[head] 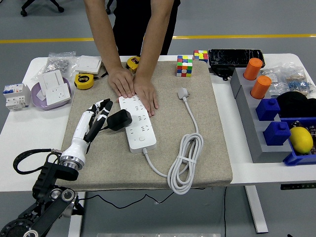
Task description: Pick up the plug,place it near the board,insert it into the board,press the button
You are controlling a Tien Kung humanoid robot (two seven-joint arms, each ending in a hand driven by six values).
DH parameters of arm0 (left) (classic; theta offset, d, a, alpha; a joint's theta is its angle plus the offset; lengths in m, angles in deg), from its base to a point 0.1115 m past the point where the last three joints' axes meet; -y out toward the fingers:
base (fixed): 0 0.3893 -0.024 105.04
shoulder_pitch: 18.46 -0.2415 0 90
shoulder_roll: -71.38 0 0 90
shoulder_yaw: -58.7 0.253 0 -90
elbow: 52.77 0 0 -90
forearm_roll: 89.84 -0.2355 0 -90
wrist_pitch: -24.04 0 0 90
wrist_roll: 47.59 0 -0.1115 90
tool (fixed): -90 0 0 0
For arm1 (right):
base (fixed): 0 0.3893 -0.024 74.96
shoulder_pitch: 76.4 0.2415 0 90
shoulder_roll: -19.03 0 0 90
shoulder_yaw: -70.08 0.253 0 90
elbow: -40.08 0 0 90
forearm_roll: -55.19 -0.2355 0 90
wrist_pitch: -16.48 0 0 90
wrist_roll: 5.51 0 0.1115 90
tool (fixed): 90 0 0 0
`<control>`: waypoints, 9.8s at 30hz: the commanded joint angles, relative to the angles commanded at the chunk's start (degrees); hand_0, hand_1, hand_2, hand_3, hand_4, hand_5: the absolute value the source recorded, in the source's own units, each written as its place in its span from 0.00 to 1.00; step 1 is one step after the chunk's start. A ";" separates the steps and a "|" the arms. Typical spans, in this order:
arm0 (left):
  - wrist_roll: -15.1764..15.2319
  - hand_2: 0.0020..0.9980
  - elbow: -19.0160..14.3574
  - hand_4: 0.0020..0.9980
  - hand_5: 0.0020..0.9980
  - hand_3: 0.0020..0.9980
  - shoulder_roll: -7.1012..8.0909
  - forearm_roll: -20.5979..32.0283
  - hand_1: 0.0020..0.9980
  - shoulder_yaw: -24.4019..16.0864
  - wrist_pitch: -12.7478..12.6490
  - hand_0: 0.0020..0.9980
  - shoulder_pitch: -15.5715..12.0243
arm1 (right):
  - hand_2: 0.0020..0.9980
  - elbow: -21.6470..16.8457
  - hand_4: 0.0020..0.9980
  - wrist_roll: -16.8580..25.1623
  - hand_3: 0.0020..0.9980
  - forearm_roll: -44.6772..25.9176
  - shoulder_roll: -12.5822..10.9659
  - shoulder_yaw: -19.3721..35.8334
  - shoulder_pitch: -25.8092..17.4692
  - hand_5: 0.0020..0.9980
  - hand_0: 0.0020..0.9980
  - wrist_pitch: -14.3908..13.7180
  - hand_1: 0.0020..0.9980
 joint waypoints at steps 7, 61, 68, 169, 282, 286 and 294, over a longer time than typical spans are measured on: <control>-0.76 0.92 1.75 0.89 1.00 0.89 0.28 -4.78 0.99 1.35 1.92 1.00 0.38 | 0.72 0.00 1.00 -0.03 0.77 0.13 -0.06 -0.22 -0.16 0.95 0.80 0.05 0.72; -10.05 0.96 6.05 0.91 1.00 0.89 1.39 -41.09 1.00 3.83 6.05 1.00 5.94 | 0.72 0.00 1.00 -0.07 0.76 -0.73 -0.60 -0.54 0.49 0.95 0.80 -0.12 0.72; -10.32 0.96 7.05 0.91 1.00 0.89 2.19 -40.72 1.00 6.03 6.83 1.00 6.48 | 0.72 0.00 1.00 -0.11 0.76 -0.54 -0.69 -0.46 0.45 0.95 0.80 -0.09 0.72; -22.61 0.15 -5.18 0.45 0.05 0.78 7.89 -43.21 0.06 15.39 34.67 0.15 9.82 | 0.72 0.00 1.00 -0.31 0.76 -1.35 -1.15 -1.38 0.85 0.94 0.80 -0.11 0.72; -9.85 0.15 -1.22 0.51 0.00 0.77 3.92 -41.85 0.01 4.53 30.67 0.15 6.14 | 0.72 0.00 1.00 -0.80 0.76 0.14 0.28 -1.48 -0.80 0.94 0.80 0.17 0.72; -9.92 0.15 -1.51 0.51 0.00 0.78 4.03 -41.87 0.01 4.36 30.87 0.15 6.07 | 0.72 0.00 1.00 -0.71 0.76 -0.21 0.24 -1.74 -0.66 0.94 0.80 0.13 0.72; -9.78 0.15 -1.73 0.51 0.00 0.77 4.21 -41.78 0.01 4.77 30.95 0.15 6.14 | 0.72 0.00 1.00 -0.75 0.76 -0.08 0.20 -1.51 -0.65 0.94 0.80 0.14 0.72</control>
